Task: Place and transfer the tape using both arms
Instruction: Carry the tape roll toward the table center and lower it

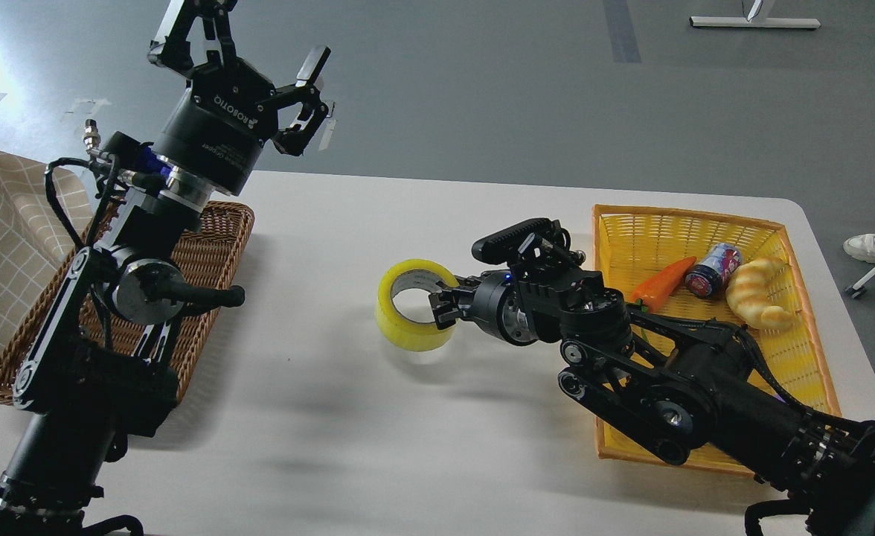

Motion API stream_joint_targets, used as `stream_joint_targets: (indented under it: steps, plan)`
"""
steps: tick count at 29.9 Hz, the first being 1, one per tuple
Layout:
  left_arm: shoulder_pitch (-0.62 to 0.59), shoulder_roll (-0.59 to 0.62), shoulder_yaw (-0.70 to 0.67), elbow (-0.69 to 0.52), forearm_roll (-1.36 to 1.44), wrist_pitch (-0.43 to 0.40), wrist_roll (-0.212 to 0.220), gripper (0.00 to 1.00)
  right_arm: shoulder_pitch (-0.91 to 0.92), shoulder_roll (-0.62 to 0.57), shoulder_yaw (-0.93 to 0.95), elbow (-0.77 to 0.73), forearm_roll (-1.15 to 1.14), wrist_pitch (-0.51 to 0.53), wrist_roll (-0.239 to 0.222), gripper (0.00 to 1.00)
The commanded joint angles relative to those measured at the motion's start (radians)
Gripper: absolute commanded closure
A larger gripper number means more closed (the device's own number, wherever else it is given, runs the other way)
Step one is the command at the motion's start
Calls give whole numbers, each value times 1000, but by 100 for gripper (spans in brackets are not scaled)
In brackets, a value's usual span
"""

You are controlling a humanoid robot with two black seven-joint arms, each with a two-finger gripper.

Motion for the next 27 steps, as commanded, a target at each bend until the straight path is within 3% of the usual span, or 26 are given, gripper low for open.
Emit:
stream_joint_targets:
  steps: [1, 15, 18, 21, 27]
  plan:
    - [3, 0, -4, -3, 0, -1, 0, 2, -13, 0, -4, 0, -2, 0, 0, 100]
    - [6, -1, -4, -5, -2, -1, 0, 2, -59, 0, -1, -2, -3, 0, 0, 100]
    - [6, -3, -4, -5, -2, -1, 0, 2, -69, 0, -2, -2, -2, 0, 0, 89]
    - [6, -3, -4, -5, -2, -1, 0, 2, -76, 0, -1, -17, 0, 0, 0, 56]
    - [6, 0, -4, -5, -2, -1, 0, 2, -79, 0, 1, -25, 0, 0, 2, 39]
